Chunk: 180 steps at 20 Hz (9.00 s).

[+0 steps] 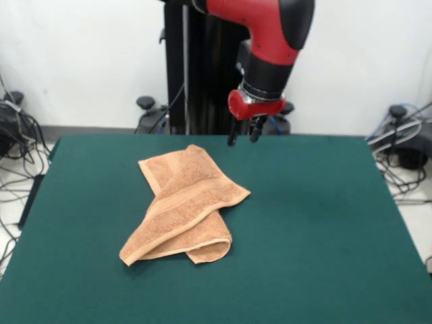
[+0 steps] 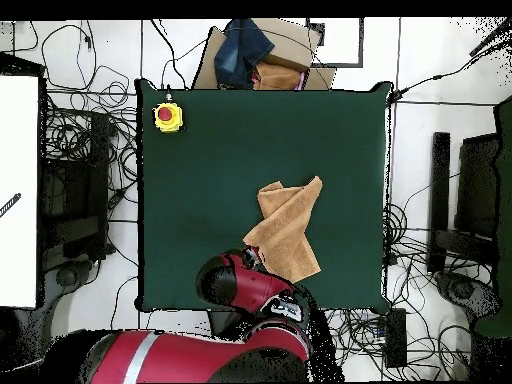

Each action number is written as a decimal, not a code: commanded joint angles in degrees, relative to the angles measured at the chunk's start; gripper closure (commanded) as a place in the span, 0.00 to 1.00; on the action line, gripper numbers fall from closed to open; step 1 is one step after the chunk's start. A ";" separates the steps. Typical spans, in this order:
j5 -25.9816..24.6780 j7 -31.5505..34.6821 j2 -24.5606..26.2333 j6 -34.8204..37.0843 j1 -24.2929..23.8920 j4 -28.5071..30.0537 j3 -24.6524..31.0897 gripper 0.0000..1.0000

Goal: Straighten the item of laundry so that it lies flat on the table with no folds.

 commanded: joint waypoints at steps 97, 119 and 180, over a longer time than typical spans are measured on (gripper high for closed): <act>12.00 20.18 14.18 50.13 14.03 -33.38 -6.04 0.00; -5.84 16.48 14.55 -8.56 -3.15 -20.36 14.76 0.00; 9.31 25.02 12.22 16.21 1.81 -11.13 -0.61 0.00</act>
